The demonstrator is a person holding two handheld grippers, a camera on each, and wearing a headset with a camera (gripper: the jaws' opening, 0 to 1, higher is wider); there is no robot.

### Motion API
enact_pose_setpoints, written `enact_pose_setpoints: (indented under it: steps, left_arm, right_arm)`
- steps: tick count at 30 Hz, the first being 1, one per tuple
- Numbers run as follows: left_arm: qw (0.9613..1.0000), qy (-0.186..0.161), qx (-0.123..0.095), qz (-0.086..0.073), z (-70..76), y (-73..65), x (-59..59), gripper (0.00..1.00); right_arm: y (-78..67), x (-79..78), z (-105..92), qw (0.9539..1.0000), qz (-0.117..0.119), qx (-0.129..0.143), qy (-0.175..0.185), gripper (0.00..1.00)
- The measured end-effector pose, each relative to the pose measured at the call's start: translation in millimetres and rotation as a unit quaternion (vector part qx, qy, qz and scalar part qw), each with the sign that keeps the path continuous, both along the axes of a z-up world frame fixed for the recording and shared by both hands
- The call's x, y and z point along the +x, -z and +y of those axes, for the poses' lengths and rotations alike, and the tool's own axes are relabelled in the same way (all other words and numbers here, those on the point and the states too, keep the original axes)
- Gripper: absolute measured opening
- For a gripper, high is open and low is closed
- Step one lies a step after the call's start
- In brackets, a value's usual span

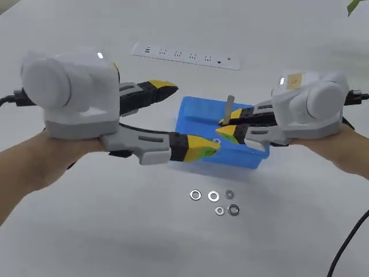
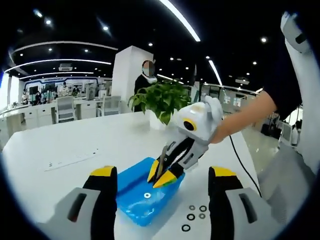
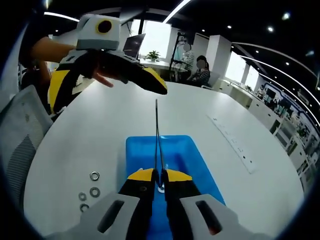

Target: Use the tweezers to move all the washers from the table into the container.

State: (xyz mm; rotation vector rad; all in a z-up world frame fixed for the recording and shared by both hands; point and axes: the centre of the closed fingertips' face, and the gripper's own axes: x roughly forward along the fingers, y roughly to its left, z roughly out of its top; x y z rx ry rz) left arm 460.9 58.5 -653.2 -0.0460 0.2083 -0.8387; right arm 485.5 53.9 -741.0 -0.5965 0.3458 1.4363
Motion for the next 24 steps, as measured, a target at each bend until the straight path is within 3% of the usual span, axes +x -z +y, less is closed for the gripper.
enact_pose_setpoints:
  steps: [1, 2, 4, 5, 8, 11, 17, 21, 24]
  left_arm:
    - [0.9995, 0.010, -0.028, 0.010, -7.1, -1.8, 2.2, 0.76]
    - [0.9988, 0.032, -0.031, 0.018, -15.4, 0.8, 3.5, 0.74]
    - [0.9994, 0.036, 0.004, -0.001, -17.7, 5.4, 11.6, 0.67]
    - [0.9990, 0.041, 0.018, 0.000, -18.7, 9.6, 14.8, 0.64]
    - [0.9982, 0.055, 0.022, 0.002, -23.1, 13.6, 19.3, 0.49]
    - [0.9955, 0.087, 0.036, 0.012, -29.0, 18.9, 16.6, 0.30]
    - [0.9921, 0.114, 0.053, 0.000, -37.4, 16.9, 18.3, 0.25]
    - [0.9887, 0.138, 0.057, -0.010, -41.3, 12.2, 15.4, 0.09]
    - [0.9858, 0.151, 0.071, -0.018, -40.0, 12.4, 13.0, 0.08]
  right_arm:
    - [0.0, -0.2, 0.5, 1.0000, 0.000, 0.000, -0.001, 0.08]
    - [0.4, -0.6, 1.1, 1.0000, 0.001, 0.000, -0.003, 0.08]
    - [0.5, -0.9, 1.7, 1.0000, 0.000, 0.000, -0.006, 0.08]
    - [0.4, -0.9, 1.9, 1.0000, 0.000, 0.001, -0.007, 0.08]
    - [0.4, -1.1, 2.0, 1.0000, 0.001, 0.002, -0.009, 0.08]
    - [1.1, -0.6, 0.2, 0.9999, 0.005, 0.004, -0.010, 0.08]
    - [2.5, -1.1, -0.7, 0.9998, 0.010, 0.006, -0.014, 0.08]
    - [3.9, -3.3, -0.7, 0.9997, 0.013, 0.005, -0.018, 0.08]
    - [4.3, -6.4, 0.2, 0.9996, 0.012, 0.003, -0.026, 0.08]
